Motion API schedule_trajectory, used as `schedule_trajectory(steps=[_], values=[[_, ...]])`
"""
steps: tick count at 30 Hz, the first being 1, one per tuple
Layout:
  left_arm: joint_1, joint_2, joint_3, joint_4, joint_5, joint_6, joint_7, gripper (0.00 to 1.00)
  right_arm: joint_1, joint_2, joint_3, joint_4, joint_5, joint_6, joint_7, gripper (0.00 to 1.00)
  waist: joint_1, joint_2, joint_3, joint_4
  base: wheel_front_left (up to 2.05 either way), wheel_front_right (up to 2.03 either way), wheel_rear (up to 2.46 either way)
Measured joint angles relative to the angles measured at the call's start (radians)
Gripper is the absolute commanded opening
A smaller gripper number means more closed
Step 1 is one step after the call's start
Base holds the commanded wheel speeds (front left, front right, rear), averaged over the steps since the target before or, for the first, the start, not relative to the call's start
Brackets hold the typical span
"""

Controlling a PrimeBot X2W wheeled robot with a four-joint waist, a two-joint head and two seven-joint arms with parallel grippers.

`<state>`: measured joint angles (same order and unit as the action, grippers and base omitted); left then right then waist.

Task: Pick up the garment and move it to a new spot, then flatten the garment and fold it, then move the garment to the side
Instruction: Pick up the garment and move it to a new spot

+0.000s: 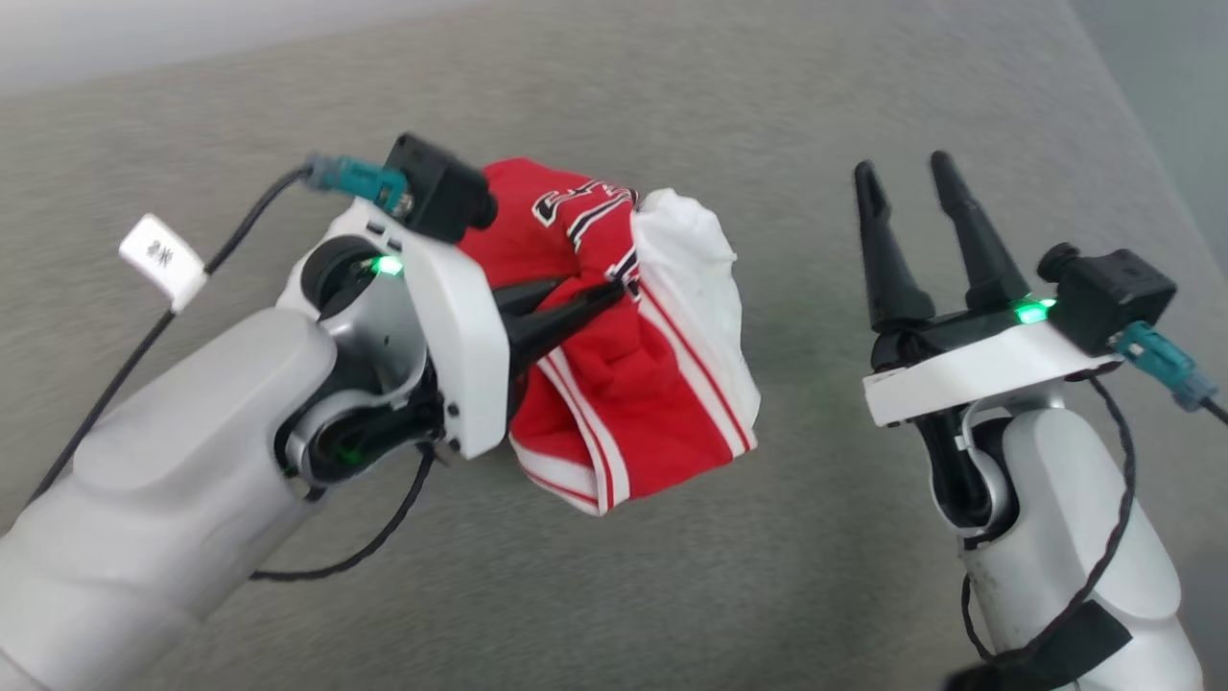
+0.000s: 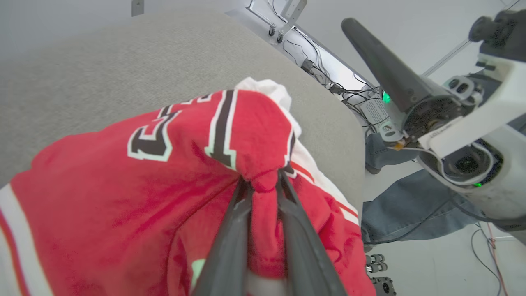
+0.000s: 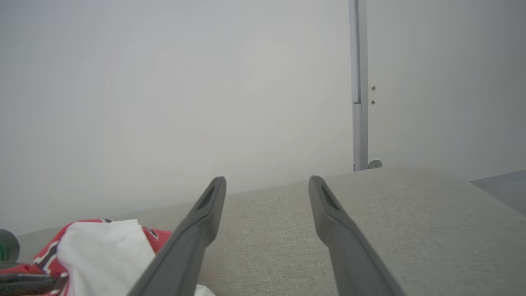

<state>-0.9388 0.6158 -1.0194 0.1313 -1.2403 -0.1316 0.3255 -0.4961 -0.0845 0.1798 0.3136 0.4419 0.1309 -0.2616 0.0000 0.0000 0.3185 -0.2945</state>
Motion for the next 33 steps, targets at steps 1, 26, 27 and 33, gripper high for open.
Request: schedule_trajectory(steps=[1,26,27,33], values=[[-0.014,-0.008,-0.01,0.011,-0.012,0.0,0.001,0.0,0.001,0.003,-0.012,-0.005,0.0,0.0,0.0,1.0,0.0,0.0,0.009,-0.018,0.0,0.0,0.0],[-0.125,-0.005,-0.252,0.273,-0.007,-0.001,-0.07,1.0,0.014,0.03,-0.049,-0.04,-0.011,0.0,0.0,1.0,0.0,0.0,0.095,-0.18,0.0,0.0,0.0],[-0.126,-0.007,-0.253,0.272,-0.008,-0.001,-0.094,1.0,0.014,0.03,-0.047,-0.039,-0.015,0.0,0.0,1.0,0.0,0.0,0.091,-0.172,0.0,0.0,0.0],[-0.133,0.001,-0.255,0.249,-0.025,0.0,-0.263,1.0,0.014,-0.003,-0.04,-0.015,-0.04,0.0,0.0,1.0,0.0,0.0,0.056,-0.099,0.0,0.0,0.0]])
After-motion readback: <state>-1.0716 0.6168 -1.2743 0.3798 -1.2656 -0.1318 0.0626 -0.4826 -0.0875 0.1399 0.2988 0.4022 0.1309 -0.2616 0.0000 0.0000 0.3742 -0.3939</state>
